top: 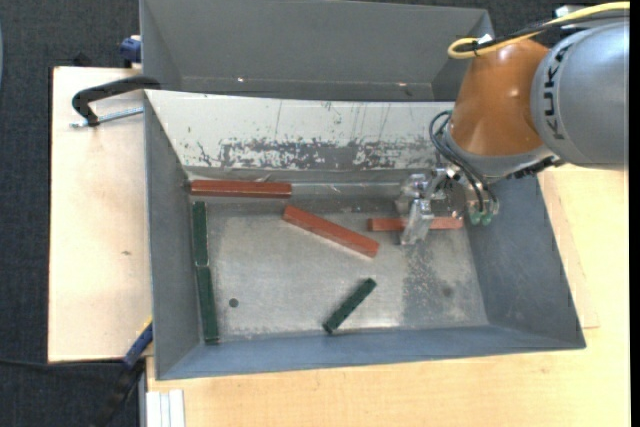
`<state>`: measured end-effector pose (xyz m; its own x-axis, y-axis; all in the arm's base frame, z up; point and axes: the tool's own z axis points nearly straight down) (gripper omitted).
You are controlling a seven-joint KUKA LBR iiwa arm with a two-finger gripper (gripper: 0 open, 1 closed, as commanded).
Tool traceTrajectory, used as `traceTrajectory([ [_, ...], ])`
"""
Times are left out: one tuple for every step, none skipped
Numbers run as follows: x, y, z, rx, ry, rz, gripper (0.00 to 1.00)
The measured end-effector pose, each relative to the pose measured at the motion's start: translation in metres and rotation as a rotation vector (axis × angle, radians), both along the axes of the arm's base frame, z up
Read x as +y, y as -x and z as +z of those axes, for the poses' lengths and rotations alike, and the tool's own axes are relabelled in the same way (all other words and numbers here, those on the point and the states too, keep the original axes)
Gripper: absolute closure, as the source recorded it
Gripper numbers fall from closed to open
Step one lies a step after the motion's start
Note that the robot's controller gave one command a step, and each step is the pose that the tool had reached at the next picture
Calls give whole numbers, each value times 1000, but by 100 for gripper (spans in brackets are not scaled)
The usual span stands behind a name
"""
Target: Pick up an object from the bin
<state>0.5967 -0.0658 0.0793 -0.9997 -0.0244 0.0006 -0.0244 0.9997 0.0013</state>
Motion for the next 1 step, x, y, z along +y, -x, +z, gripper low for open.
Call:
traceTrajectory([
  [0,1,19,4,-1,0,100],
])
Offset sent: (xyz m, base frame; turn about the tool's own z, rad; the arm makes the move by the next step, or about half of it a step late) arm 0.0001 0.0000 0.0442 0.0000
